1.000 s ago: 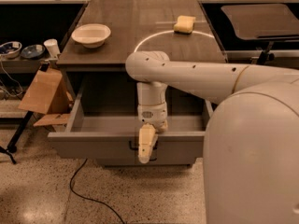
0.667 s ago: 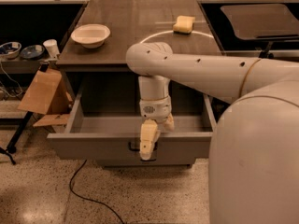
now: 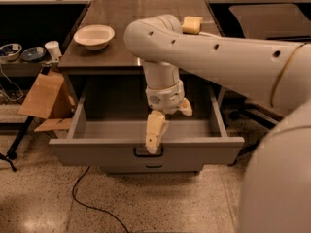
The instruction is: Open top drawer
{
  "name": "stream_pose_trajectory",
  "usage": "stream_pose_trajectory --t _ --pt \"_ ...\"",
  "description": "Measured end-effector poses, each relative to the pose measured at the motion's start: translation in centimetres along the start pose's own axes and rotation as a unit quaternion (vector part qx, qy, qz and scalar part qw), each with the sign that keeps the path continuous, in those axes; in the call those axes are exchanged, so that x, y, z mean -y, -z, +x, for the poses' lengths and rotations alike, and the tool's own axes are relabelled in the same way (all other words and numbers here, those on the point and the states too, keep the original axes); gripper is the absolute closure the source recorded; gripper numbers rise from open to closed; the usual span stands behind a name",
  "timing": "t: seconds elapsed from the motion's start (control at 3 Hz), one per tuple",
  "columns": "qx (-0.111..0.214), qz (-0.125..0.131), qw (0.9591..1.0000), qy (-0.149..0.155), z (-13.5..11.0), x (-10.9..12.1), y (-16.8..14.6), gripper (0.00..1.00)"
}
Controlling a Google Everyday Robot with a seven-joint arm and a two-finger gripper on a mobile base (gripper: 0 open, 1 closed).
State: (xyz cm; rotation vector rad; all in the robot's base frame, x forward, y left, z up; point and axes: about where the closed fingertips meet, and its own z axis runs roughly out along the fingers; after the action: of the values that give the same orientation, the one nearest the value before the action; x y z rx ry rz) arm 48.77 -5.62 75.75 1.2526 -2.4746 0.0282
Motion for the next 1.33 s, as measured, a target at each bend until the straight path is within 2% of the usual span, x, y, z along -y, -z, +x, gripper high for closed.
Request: stream_pose_trajectory --t 0.33,0.67,1.0,1.33 --pt "0.035 0.090 0.9936 -0.058 1.3 1.0 3.0 0.19" --pt "0.093 0.197 0.9706 -0.102 1.5 4.3 4.4 0.50" --pt "0.148 0.242 0.9532 -0.104 -0.6 7.4 3.7 0.74" --pt "0.197 0.265 0.9384 -0.102 -3.6 9.6 1.6 0.97"
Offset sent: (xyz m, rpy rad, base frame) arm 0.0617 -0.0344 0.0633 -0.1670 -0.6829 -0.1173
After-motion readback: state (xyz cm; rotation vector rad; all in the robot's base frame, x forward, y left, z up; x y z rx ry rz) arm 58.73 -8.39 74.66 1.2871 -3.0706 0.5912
